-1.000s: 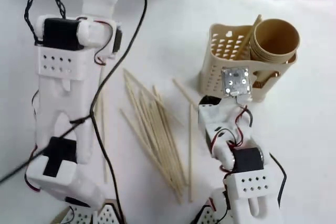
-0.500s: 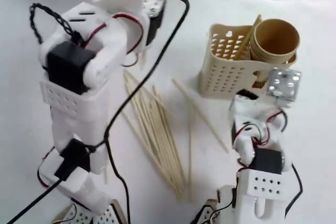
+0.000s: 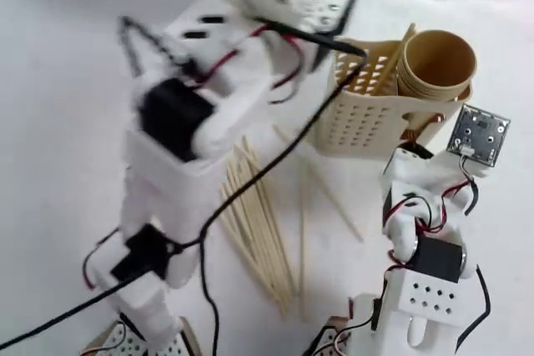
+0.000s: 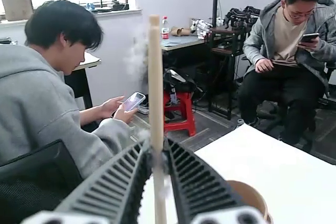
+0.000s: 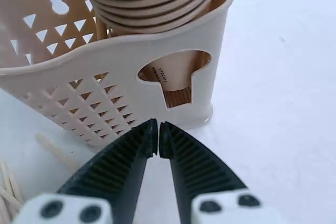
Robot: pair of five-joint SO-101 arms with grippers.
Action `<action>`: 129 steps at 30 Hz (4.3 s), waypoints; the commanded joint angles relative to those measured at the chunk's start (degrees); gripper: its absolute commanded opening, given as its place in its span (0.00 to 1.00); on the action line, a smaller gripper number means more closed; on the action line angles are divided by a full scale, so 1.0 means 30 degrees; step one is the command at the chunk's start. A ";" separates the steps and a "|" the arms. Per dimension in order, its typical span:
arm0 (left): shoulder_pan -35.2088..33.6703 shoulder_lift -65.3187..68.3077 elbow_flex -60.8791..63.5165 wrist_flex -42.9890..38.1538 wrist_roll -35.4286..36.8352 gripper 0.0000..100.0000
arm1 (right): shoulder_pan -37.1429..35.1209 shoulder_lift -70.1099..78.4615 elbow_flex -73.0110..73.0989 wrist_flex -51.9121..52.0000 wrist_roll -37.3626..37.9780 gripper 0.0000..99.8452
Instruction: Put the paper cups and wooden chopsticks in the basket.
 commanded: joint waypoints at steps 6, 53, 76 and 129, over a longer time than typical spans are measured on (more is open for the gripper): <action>0.1363 0.3355 -0.0821 -0.3048 0.0029 0.02 | 0.0103 -0.0366 -0.0938 0.0103 -0.0205 0.02; -1.0799 -1.5868 0.8645 1.2278 -0.5919 0.07 | -0.9568 0.3443 -0.6740 0.6960 0.5832 0.02; -1.4051 -3.3949 3.8945 0.3282 -0.5949 0.07 | -1.4198 2.0264 -1.5297 0.8689 0.5949 0.12; -1.5634 -3.8432 4.8879 0.0088 -0.5802 0.07 | -1.4520 3.0637 -2.3238 1.1443 0.5626 0.02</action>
